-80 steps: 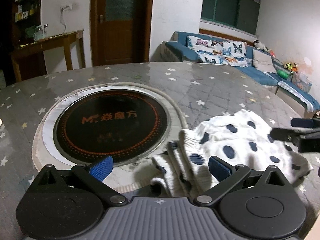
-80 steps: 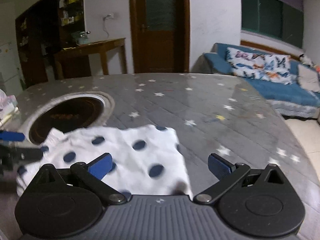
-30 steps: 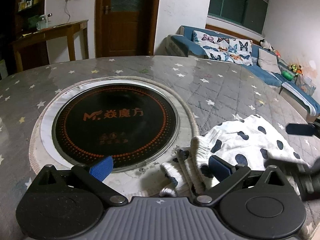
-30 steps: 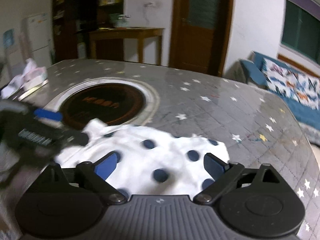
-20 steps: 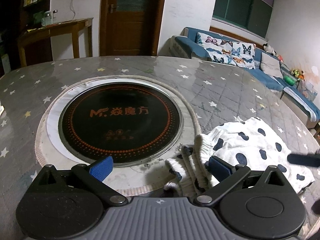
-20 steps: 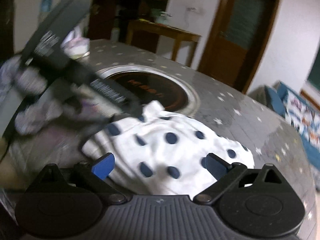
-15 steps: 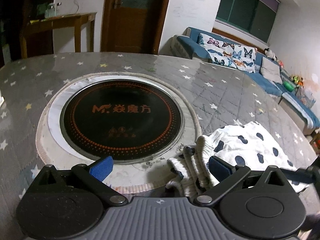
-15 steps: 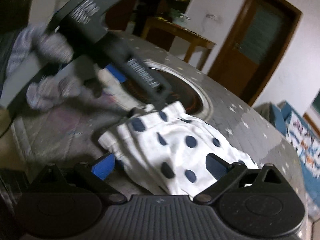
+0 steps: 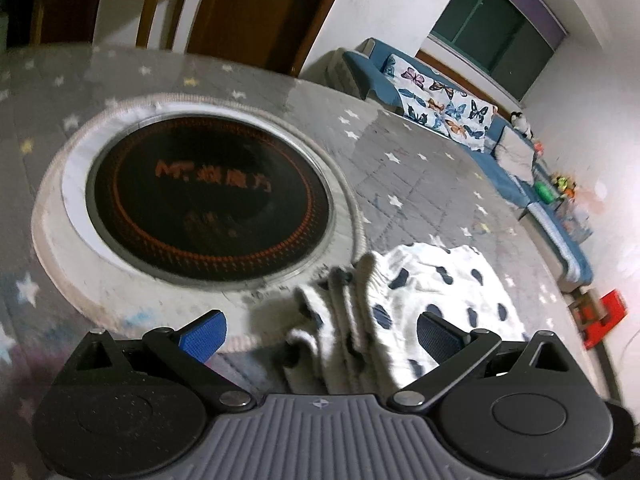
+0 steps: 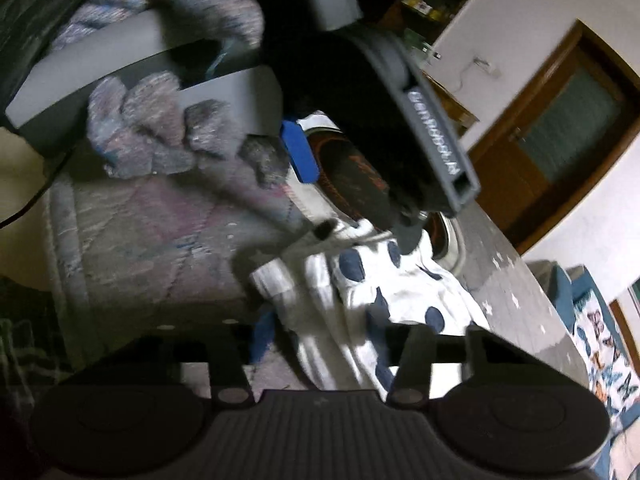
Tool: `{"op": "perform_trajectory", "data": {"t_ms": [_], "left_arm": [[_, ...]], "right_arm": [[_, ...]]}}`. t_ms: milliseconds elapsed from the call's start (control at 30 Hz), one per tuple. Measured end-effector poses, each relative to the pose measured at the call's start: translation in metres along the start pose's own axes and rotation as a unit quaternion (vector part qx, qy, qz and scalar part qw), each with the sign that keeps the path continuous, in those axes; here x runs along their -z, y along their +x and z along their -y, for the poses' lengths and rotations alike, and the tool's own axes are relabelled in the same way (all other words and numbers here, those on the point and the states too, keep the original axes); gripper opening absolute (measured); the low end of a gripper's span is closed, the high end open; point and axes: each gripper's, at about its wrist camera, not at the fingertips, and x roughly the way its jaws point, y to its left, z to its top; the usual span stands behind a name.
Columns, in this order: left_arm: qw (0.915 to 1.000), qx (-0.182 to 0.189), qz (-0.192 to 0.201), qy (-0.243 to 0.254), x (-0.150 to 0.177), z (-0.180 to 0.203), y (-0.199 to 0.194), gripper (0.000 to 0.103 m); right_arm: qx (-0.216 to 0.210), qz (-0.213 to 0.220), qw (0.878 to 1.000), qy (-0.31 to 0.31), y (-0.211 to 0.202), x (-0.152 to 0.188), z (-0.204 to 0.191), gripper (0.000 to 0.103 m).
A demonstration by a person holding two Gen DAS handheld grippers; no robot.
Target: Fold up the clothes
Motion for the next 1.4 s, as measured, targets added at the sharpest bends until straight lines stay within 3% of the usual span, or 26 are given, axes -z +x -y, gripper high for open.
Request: {"op": "perform_trajectory", "data": {"t_ms": [167,333,433,600,733,900,967,1133,1200,1400], "left_arm": [[0.9983,0.024,-0.014,-0.052,0.006,-0.009,-0.004,0.103],[0.9916,0.066,-0.026,-0.108,0.016,-0.017,-0.011,0.103],[0.9825,0.101,-0.038,-0.152,0.020,-0.019,-0.010,0.103],[0.9602,0.152,-0.064,-0.226,0.030,-0.021,-0.003,0.103],[0.9533,0.157,-0.072,-0.248,0.034,-0.021,0.004,0.103],[0.9560,0.156,-0.067,-0.240,0.026,-0.016,0.013,0.100],[0.9555,0.159,-0.065,-0.240,0.025,-0.017,0.018,0.092],[0.9553,0.158,-0.065,-0.242,0.026,-0.026,0.025,0.057],[0.9568,0.154,-0.063,-0.238,0.025,-0.028,0.028,0.049],[0.9651,0.143,-0.061,-0.210,0.022,-0.022,0.030,0.048]], "right_arm": [[-0.002,0.021,0.999,0.029,-0.008,0.000,0.009,0.026],[0.002,0.044,0.997,0.067,-0.017,-0.001,0.025,0.021],[0.002,0.052,0.995,0.085,-0.019,-0.001,0.033,0.021],[0.004,0.061,0.993,0.102,-0.023,0.001,0.034,0.020],[0.002,0.068,0.992,0.108,-0.024,0.002,0.034,0.020],[-0.006,0.074,0.992,0.106,-0.024,0.004,0.034,0.019],[-0.009,0.075,0.992,0.105,-0.024,0.006,0.032,0.019],[-0.019,0.073,0.991,0.107,-0.024,0.010,0.029,0.018],[-0.024,0.071,0.991,0.109,-0.024,0.011,0.028,0.018],[-0.032,0.073,0.990,0.115,-0.023,0.013,0.027,0.018]]}}
